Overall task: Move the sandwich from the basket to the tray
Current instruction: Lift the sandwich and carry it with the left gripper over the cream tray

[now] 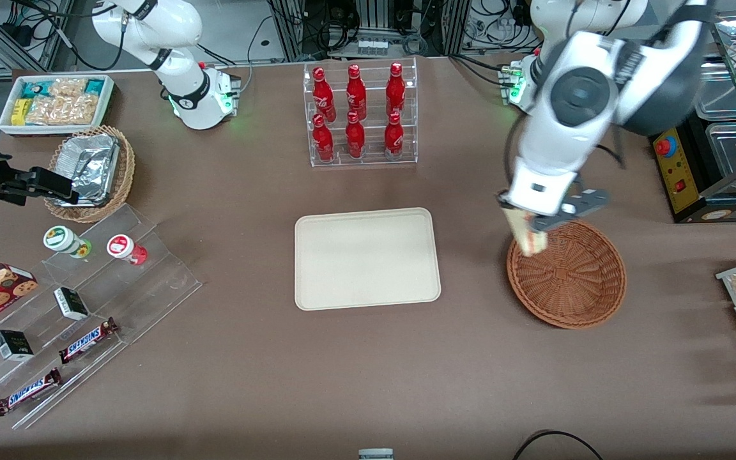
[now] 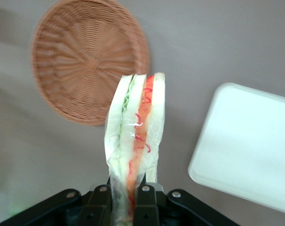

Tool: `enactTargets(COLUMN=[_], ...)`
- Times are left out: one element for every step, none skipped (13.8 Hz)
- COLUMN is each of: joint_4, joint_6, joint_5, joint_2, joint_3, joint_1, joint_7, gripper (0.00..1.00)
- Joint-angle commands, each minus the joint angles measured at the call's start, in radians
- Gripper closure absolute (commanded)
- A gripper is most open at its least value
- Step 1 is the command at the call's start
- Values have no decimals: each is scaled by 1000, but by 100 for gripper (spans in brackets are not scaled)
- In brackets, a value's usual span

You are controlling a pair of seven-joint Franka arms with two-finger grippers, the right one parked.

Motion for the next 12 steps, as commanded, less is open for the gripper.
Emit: enactTargets(joint_4=[78, 110, 161, 211, 248, 276, 299, 322, 353, 365, 379, 382], joint_6=[-24, -19, -27, -30, -29, -22, -21, -19, -21, -18, 19, 58], joint_5=[-12, -36, -38, -35, -30, -26, -22, 2, 19, 37, 80, 97], joint_2=[92, 134, 184, 245, 293, 328, 361, 391, 431, 459, 491, 516], joint_3=[-109, -120, -128, -128, -126, -125, -119, -119, -119, -117, -117, -117], joint_1=[11, -4, -27, -71, -116, -150, -179, -207, -230, -251, -282, -294], joint_7=[6, 9, 14, 3, -7, -32, -59, -70, -90, -124, -161, -193], gripper=[100, 100, 100, 100, 100, 100, 100, 100, 100, 100, 100, 100])
